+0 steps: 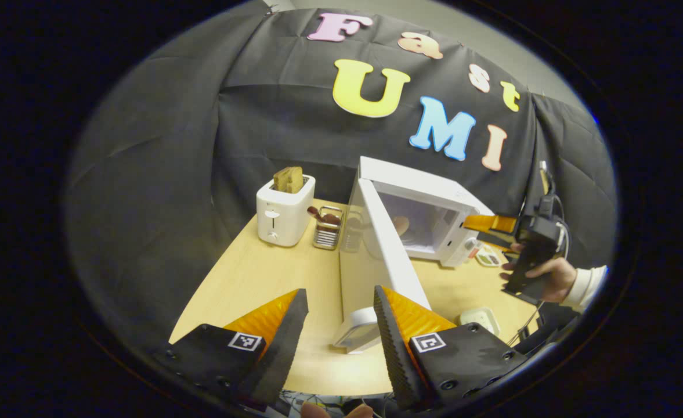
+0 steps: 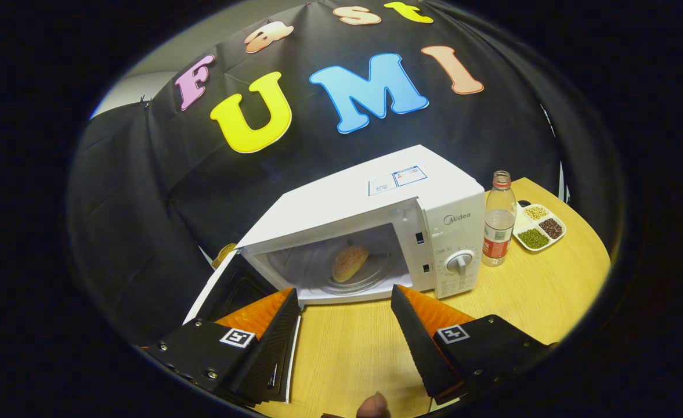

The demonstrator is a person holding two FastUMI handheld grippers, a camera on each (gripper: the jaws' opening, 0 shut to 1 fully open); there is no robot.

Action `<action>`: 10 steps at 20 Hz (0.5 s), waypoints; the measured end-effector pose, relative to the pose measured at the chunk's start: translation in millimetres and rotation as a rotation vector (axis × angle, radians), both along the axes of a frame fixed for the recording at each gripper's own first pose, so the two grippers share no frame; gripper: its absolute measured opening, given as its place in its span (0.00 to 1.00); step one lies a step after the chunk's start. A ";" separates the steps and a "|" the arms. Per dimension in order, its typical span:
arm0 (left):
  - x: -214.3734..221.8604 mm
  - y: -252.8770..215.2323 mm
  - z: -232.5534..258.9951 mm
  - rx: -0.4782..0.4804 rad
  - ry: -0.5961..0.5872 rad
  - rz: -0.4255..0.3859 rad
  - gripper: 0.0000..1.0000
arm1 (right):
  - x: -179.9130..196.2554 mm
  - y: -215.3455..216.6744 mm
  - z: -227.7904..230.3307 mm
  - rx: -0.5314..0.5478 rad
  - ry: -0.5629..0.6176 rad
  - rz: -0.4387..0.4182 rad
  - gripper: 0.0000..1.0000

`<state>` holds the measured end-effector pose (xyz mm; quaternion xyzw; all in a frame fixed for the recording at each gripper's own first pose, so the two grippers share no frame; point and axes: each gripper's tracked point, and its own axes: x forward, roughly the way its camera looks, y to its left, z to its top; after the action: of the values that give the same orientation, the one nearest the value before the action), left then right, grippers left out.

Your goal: Open the microwave oven with the left hand, put the food in, and close the microwave oven.

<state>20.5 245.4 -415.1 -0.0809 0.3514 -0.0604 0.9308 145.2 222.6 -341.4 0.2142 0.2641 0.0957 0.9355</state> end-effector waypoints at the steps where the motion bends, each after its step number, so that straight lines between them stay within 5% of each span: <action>1: -2.5 -0.5 -6.3 0.017 0.003 -0.007 0.78 | -13.9 -5.4 1.3 -0.004 0.001 0.008 0.98; 5: 6.3 12.0 -9.4 0.131 -0.050 0.037 0.75 | -62.3 -20.2 3.6 -0.001 0.013 0.047 0.98; 10: 13.5 -2.7 -23.3 0.130 -0.025 0.030 0.84 | -108.0 -30.2 15.6 0.069 0.020 0.034 0.98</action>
<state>33.9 242.7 -438.4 -0.0248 0.3415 -0.0247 0.9392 37.3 192.4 -325.8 0.2426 0.2735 0.1186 0.9232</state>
